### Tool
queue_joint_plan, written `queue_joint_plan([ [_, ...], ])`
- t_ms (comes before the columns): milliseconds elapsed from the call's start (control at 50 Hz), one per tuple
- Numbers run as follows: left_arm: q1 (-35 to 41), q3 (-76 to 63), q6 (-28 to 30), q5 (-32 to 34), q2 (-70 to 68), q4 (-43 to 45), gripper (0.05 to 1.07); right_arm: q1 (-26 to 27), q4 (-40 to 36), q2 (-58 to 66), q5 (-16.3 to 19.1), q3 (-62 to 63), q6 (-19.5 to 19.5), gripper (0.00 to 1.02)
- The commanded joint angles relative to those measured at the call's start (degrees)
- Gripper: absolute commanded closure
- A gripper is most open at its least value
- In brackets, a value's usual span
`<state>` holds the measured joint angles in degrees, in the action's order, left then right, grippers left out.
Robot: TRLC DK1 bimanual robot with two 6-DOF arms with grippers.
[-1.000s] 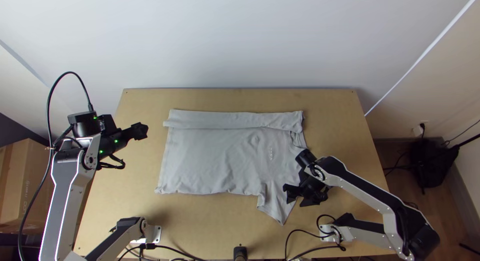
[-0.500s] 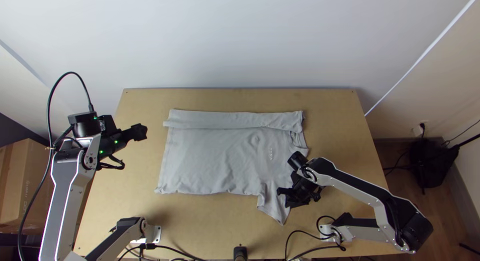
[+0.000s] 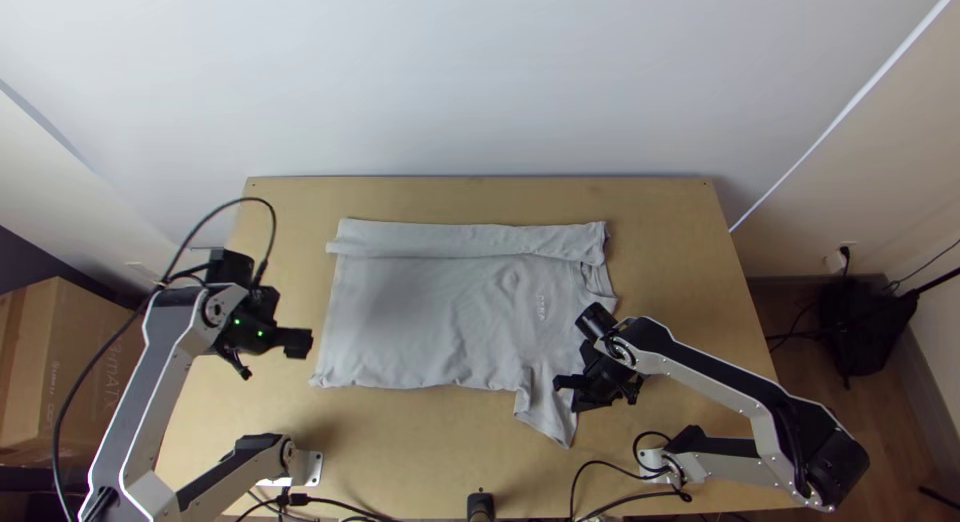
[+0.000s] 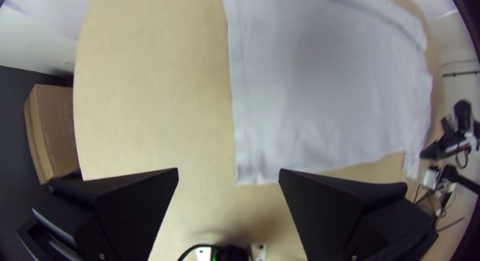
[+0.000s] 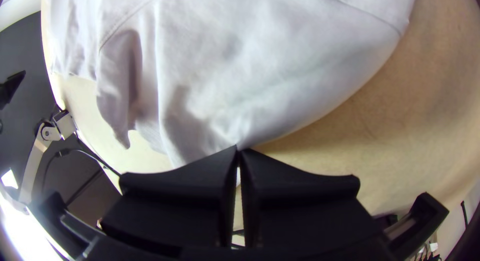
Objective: Fold the t-shirt
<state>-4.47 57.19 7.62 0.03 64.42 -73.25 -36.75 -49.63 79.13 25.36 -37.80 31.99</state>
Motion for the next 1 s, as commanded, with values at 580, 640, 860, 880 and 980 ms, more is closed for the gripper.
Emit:
queue_joint_plan([
  [580,10.8,-12.8,4.16,-5.57,13.45,8.83,0.16,2.3,1.99,-1.0,-1.72,0.27,-1.05,1.0],
  [640,10.89,-12.8,4.25,-5.13,14.77,9.18,0.18,2.48,2.17,-1.17,-1.72,0.45,-1.05,1.0],
  [860,12.12,-13.86,4.86,-3.2,17.49,11.91,0.62,3.35,2.17,-1.97,-1.72,0.89,-1.14,1.0],
  [880,12.2,-13.86,5.3,-2.67,17.58,12.35,0.7,3.53,2.17,-1.97,-1.72,0.89,-1.14,1.0],
  [980,12.2,-14.21,6.45,-1.18,17.67,13.66,1.05,3.79,2.17,-2.4,-1.72,1.15,-1.23,1.0],
])
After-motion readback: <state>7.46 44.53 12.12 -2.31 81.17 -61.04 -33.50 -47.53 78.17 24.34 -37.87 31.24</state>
